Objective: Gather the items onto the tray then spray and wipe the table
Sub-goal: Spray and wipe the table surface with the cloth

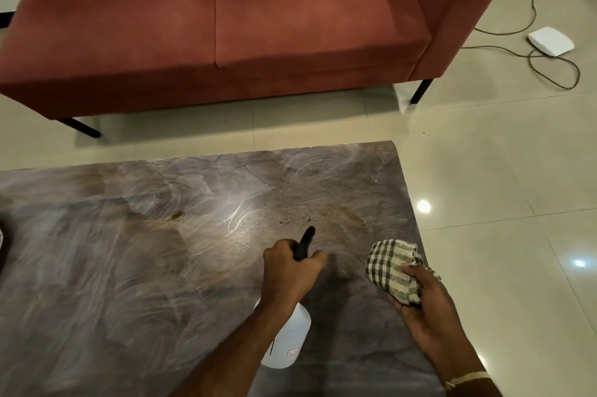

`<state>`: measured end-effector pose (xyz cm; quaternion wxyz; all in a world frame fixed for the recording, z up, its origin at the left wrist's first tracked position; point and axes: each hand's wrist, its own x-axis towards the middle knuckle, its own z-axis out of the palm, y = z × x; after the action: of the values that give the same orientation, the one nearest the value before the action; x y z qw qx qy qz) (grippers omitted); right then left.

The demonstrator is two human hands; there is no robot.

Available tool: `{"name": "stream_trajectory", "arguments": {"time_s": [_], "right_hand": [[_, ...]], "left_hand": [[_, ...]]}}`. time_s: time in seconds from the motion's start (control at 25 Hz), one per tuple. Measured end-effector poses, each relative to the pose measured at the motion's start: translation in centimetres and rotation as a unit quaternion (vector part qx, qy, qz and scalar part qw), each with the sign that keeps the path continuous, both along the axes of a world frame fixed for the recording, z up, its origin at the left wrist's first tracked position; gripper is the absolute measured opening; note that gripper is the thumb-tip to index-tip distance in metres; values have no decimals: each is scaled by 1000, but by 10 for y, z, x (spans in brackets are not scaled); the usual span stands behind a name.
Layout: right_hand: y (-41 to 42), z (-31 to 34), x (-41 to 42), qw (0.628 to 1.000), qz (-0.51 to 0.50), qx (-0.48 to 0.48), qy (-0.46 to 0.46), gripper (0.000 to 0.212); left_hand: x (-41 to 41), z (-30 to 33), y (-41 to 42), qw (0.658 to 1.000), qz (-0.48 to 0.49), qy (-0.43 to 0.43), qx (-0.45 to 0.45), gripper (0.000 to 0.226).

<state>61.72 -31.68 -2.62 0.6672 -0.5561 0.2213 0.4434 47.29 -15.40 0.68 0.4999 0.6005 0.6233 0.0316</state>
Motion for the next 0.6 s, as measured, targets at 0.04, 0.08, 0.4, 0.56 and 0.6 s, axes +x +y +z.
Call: {"name": "stream_trajectory", "arguments": {"time_s": [0.04,0.08,0.4,0.56,0.6], "right_hand": [[1,1,-2,1000,0,0,0,36],[1,2,-4,1000,-1,-2,0,36],[-7,2,0,1000,-13,-22,3,37],[-7,2,2,1000,-20,-18,1,37],[-8,2,2,1000,-19,-19,0,37]], "left_hand": [[4,1,0,1000,16,-1,-20,21],[9,3,1,998,36,-3,-42,23],[37,-1,-5,996,-91,18,3,29],[57,5,-4,996,-84,5,-10,32],[62,7,-4,996,-88,5,-11,34]]}}
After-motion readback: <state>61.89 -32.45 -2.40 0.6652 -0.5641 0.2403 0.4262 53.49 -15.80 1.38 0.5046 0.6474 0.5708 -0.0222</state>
